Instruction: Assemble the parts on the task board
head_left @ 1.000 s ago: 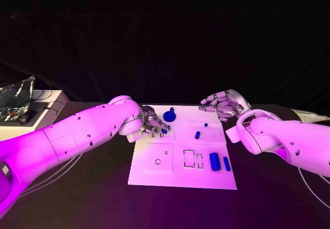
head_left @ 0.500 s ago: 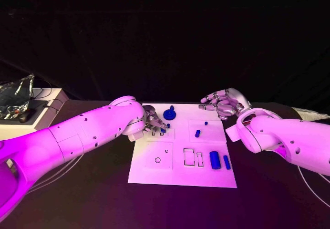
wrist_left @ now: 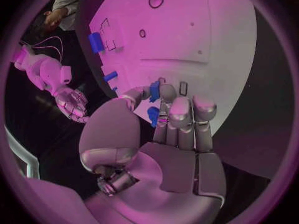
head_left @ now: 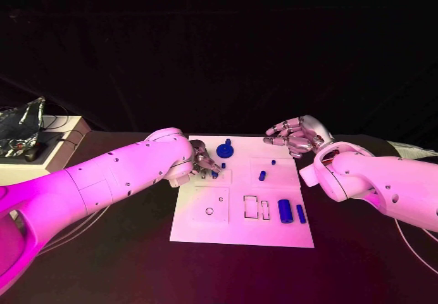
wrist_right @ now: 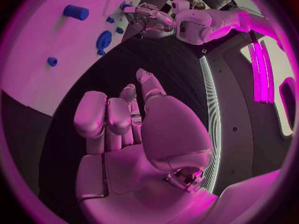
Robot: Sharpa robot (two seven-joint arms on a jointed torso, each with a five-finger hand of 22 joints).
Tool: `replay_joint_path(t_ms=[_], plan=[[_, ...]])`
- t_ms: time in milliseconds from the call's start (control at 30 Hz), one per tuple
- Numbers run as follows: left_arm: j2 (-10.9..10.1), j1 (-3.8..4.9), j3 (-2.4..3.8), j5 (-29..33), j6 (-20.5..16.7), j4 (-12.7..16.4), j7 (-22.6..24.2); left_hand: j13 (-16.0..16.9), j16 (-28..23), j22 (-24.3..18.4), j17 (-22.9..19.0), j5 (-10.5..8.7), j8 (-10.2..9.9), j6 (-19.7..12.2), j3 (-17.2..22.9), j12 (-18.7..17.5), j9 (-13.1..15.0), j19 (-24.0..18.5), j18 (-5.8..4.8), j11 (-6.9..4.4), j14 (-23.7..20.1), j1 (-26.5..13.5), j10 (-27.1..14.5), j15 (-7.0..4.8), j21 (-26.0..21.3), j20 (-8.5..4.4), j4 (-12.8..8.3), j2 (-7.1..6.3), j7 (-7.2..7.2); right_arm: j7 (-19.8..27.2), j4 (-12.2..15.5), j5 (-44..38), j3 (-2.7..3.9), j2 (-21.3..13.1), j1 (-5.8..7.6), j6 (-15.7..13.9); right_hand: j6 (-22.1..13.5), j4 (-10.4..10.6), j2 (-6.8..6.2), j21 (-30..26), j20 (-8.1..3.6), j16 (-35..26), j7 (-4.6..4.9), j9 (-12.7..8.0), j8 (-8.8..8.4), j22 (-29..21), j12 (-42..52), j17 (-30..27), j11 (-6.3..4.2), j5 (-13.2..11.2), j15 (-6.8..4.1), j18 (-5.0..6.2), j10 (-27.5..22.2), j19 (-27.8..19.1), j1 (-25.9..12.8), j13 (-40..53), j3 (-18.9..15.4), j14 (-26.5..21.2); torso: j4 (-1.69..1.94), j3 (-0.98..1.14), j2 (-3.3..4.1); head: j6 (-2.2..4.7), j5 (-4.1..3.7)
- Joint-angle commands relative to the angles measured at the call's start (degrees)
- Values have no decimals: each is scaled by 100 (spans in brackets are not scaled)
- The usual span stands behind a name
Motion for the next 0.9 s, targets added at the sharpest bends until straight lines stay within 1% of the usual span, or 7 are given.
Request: replay_joint_path(t_ms=[33,200,400,567,600,667,900], plan=[[17,-10,-4,-72,77,1,6,-9,26,10,-9,19,10,0,1094,24,541,44,-35,-30,-17,63,-4,-36,-14,9,-1119,27,-25,55,14,-13,2,0,-3,43,21,20,-1,11,19,28,28,-2,-38,759,-35,4,17,22,29,-26,38,275,-54,6,-3,29,0,-4,1,0,-5],[9,-20,-10,-75,86,3,9,-14,26,17,-15,20,11,-1,1093,24,542,48,-35,-28,-19,70,-8,-35,-13,10,-1117,26,-23,50,19,-13,2,-6,-3,45,21,20,-1,11,19,28,28,-2,-38,759,-35,4,17,22,29,-26,38,275,-54,6,-3,29,-1,-4,3,-11,1],[-25,-27,-15,-84,139,28,23,-18,25,24,-21,21,11,-2,1091,26,541,50,-34,-28,-21,78,-11,-35,-14,11,-1114,25,-21,44,21,-13,2,-11,-3,51,25,34,3,8,21,31,29,6,-54,758,-38,4,17,20,29,-24,40,275,-48,8,-6,29,6,-3,-3,-42,-9],[-37,-29,-16,-89,139,35,49,-26,29,32,-27,20,10,-2,1085,29,539,49,-35,-26,-21,90,-12,-32,-19,12,-1106,23,-21,42,19,-13,2,-12,-3,54,25,34,3,8,21,31,29,6,-54,758,-38,4,17,20,29,-24,40,275,-48,8,-6,29,5,-5,-7,-41,1],[-38,-29,-17,-91,138,35,53,-26,29,32,-27,20,10,-2,1085,29,539,49,-35,-26,-21,90,-12,-32,-19,12,-1106,23,-21,42,19,-13,2,-12,-3,54,25,34,3,8,21,31,29,6,-54,758,-38,4,17,20,29,-24,40,275,-48,8,-6,29,2,-2,-7,-42,8],[-41,-29,-18,-99,139,34,59,-37,22,37,-42,17,8,-3,1080,27,537,44,-35,-23,-26,101,-20,-30,-27,14,-1094,19,-19,42,18,-13,2,-12,-3,54,25,34,3,8,21,31,29,6,-54,758,-38,4,17,20,29,-24,40,275,-48,8,-6,29,0,-4,-5,-41,11],[-54,-30,-21,-145,182,25,61,-42,24,44,-47,16,6,-6,1076,30,535,46,-36,-23,-26,110,-19,-29,-29,17,-1088,16,-18,38,17,-13,2,-15,-3,56,25,34,3,8,21,31,29,6,-54,758,-38,4,17,20,29,-24,40,275,-48,8,-6,29,1,1,-2,-48,10]])
